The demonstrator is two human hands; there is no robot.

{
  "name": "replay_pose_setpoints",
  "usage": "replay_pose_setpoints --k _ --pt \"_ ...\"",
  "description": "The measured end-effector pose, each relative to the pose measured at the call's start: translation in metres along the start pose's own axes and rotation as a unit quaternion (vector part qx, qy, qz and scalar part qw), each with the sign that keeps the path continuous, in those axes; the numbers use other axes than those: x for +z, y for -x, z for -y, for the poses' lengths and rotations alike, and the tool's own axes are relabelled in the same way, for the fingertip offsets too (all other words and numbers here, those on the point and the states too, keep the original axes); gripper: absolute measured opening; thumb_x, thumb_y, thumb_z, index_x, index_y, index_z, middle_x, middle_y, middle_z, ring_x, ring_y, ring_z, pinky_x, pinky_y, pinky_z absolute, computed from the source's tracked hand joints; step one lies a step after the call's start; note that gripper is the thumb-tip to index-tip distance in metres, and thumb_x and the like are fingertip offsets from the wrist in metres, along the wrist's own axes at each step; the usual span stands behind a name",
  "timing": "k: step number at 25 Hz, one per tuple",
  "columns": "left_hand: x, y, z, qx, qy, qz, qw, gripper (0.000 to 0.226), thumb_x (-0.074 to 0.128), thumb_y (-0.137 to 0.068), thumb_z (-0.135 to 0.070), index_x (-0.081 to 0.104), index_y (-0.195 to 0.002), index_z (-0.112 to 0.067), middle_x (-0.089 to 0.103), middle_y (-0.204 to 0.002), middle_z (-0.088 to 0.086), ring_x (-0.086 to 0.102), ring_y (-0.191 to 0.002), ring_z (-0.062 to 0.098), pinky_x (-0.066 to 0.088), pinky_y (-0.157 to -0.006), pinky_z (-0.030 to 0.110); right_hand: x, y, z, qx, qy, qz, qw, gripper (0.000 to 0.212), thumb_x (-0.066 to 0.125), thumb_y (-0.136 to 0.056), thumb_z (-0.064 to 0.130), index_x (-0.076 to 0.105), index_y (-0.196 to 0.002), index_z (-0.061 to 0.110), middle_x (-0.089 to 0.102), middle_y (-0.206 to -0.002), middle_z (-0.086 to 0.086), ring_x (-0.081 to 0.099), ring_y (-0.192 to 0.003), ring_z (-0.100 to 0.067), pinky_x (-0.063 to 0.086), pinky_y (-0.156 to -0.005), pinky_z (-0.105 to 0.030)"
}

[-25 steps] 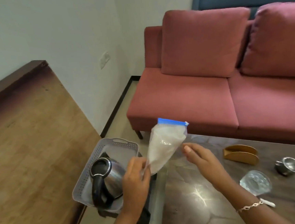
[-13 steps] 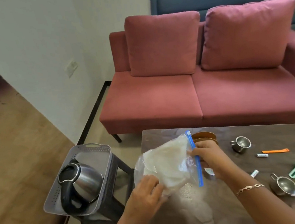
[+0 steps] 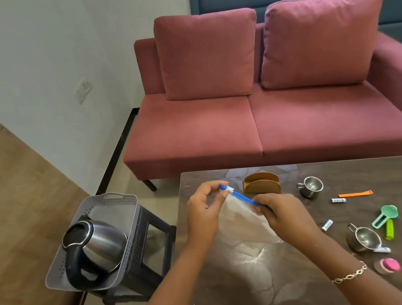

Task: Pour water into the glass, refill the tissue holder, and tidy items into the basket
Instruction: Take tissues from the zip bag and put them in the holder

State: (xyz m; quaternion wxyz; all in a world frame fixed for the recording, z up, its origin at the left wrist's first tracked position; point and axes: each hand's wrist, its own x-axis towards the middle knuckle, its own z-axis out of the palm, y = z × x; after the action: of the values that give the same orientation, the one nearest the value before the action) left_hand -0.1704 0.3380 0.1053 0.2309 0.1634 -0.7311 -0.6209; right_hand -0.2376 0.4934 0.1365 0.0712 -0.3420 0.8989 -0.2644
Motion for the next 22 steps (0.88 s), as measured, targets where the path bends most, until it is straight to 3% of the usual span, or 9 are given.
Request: replay_pose_setpoints --k 4,8,12,17,22 --pt "0.005 0.005 0.0 -0.032 0.063 -0.01 0.997 0.014 0.071 -0.076 -0.005 0.071 -0.075 -0.018 0.072 -0.078 0.003 0.067 -0.077 0.023 0.055 -0.076 0.044 0.001 0.003 -0.017 0.007 -0.011 0.003 1.0 0.018 0.056 -0.088 0.018 0.068 -0.102 0.016 0.072 -0.095 -0.002 0.065 -0.089 -0.022 0.049 -0.074 -0.034" --pt "0.011 0.009 -0.001 -0.018 0.034 0.021 0.999 0.01 0.071 -0.076 -0.003 0.068 -0.071 -0.011 0.066 -0.071 0.006 0.063 -0.072 0.022 0.055 -0.069 0.036 0.001 0.003 -0.014 -0.013 -0.136 -0.012 0.991 0.038 0.066 -0.082 0.027 0.061 -0.118 0.018 0.065 -0.117 0.003 0.059 -0.107 -0.012 0.046 -0.094 -0.028" --pt "0.017 0.01 -0.001 0.016 0.023 0.045 0.999 0.008 0.071 -0.072 -0.023 0.07 -0.069 -0.03 0.065 -0.067 -0.005 0.061 -0.068 0.017 0.054 -0.065 0.027 0.007 -0.005 -0.01 -0.038 -0.183 -0.04 0.982 0.018 0.068 -0.08 0.016 0.071 -0.098 0.016 0.07 -0.092 0.003 0.063 -0.084 -0.011 0.047 -0.073 -0.012" --pt "0.021 0.011 0.001 0.025 0.0 0.044 0.999 0.004 0.066 -0.074 -0.032 0.07 -0.071 -0.032 0.065 -0.07 -0.005 0.061 -0.069 0.018 0.055 -0.066 0.033 0.014 -0.005 -0.011 -0.042 -0.166 -0.075 0.982 0.006 0.072 -0.076 0.011 0.07 -0.082 0.012 0.067 -0.077 0.001 0.059 -0.069 -0.012 0.048 -0.062 -0.021" --pt "0.018 0.011 0.003 0.039 -0.009 0.037 0.999 0.007 0.064 -0.074 -0.031 0.066 -0.07 -0.026 0.064 -0.071 0.001 0.061 -0.07 0.018 0.054 -0.069 0.029 0.019 -0.001 -0.013 -0.043 -0.131 -0.095 0.986 0.008 0.07 -0.077 0.008 0.063 -0.076 0.01 0.063 -0.073 -0.001 0.053 -0.063 -0.011 0.04 -0.057 -0.016"
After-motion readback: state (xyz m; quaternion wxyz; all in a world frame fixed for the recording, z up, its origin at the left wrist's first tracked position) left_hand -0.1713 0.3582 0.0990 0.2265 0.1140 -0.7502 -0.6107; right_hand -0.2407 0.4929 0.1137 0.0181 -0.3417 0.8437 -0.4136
